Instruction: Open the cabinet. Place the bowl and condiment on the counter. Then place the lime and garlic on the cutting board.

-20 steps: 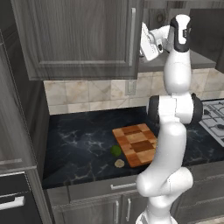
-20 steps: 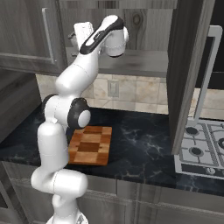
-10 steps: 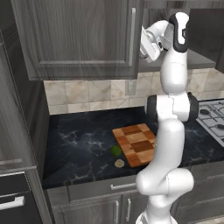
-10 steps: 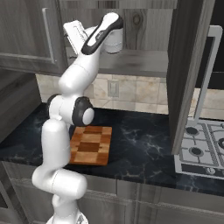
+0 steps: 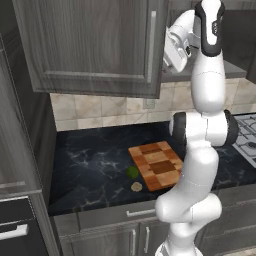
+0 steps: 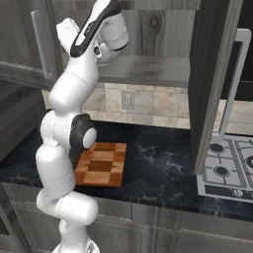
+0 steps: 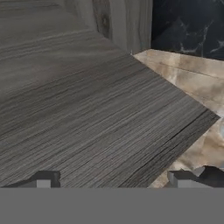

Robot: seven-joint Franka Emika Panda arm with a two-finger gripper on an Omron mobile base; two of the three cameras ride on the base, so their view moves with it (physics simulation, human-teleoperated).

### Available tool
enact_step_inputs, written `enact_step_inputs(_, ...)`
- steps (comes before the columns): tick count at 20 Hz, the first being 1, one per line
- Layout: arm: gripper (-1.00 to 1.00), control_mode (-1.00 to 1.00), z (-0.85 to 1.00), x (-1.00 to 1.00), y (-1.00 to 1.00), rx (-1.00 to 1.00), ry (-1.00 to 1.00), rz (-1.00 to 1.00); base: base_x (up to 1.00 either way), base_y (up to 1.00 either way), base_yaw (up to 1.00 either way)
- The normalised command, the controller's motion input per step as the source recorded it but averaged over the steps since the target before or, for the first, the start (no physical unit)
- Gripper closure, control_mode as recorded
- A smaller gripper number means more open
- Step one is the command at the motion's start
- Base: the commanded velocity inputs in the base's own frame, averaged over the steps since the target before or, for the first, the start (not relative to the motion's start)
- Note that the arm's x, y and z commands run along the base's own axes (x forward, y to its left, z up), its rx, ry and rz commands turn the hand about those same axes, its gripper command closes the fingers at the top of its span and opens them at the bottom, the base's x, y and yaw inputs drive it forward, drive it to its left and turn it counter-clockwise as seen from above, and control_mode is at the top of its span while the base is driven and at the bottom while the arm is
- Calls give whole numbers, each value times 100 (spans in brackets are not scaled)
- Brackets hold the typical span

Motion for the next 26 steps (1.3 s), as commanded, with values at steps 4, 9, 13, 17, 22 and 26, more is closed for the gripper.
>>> enact_step_inputs(4, -100, -100, 3, -100, 3, 7, -26, -6, 0, 0, 0)
enact_step_inputs(9, -100, -100, 8, -89, 14, 13, -25, -15, 0, 0, 0)
enact_step_inputs(13, -100, -100, 2, -76, 27, 14, -29, -20, 0, 0, 0)
enact_step_inputs(17, -100, -100, 0, -61, 44, 10, -32, -26, 0, 0, 0)
enact_step_inputs(22, -100, -100, -3, -57, 50, 6, -33, -27, 0, 0, 0)
enact_step_inputs(26, -100, -100, 0, -51, 53, 4, -34, -27, 0, 0, 0)
